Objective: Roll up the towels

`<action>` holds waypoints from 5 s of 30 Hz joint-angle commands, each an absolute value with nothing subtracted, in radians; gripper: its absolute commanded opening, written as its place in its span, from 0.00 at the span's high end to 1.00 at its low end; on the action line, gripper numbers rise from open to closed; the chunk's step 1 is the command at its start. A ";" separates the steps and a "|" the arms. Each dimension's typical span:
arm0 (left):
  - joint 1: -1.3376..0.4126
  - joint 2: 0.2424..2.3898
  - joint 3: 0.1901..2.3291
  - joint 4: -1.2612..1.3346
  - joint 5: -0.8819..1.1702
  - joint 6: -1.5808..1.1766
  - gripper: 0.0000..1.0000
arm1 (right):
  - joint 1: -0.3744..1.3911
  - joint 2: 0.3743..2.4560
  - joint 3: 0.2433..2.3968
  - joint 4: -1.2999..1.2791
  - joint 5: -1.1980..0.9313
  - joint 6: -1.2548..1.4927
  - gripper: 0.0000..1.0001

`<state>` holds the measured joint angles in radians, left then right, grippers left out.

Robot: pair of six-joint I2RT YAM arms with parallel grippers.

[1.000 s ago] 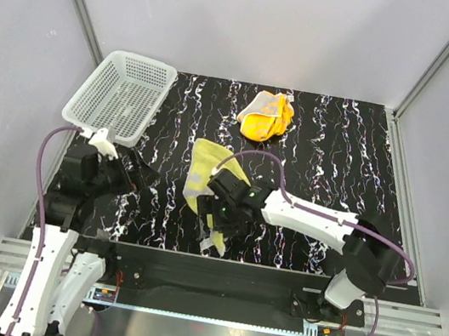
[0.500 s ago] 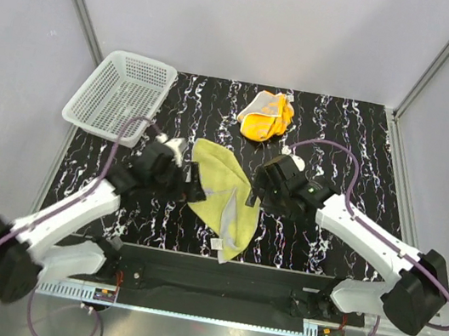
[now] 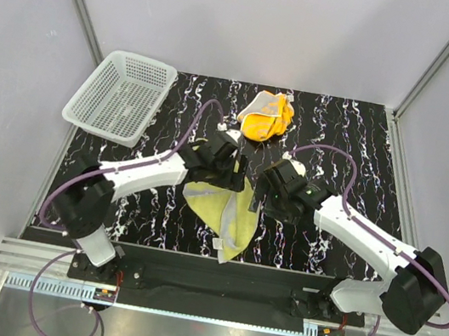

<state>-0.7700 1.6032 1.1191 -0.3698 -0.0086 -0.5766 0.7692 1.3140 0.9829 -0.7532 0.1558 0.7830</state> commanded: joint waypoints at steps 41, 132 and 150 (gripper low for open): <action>-0.822 0.760 1.071 -1.331 -0.462 -0.893 1.00 | 0.687 2.179 2.120 -0.781 -0.132 0.423 0.07; -0.342 1.450 1.167 -0.603 -0.118 -0.396 0.61 | 0.364 1.707 1.276 -0.764 0.374 0.629 0.14; -0.291 1.142 0.859 -0.528 0.027 -0.577 0.01 | 0.342 1.393 0.958 -0.663 0.068 0.666 0.00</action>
<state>-0.2951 1.2064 0.9436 -0.5728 -0.0711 -0.5034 0.3477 1.4601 1.0855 -0.7181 0.2398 0.6262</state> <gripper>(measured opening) 0.985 0.994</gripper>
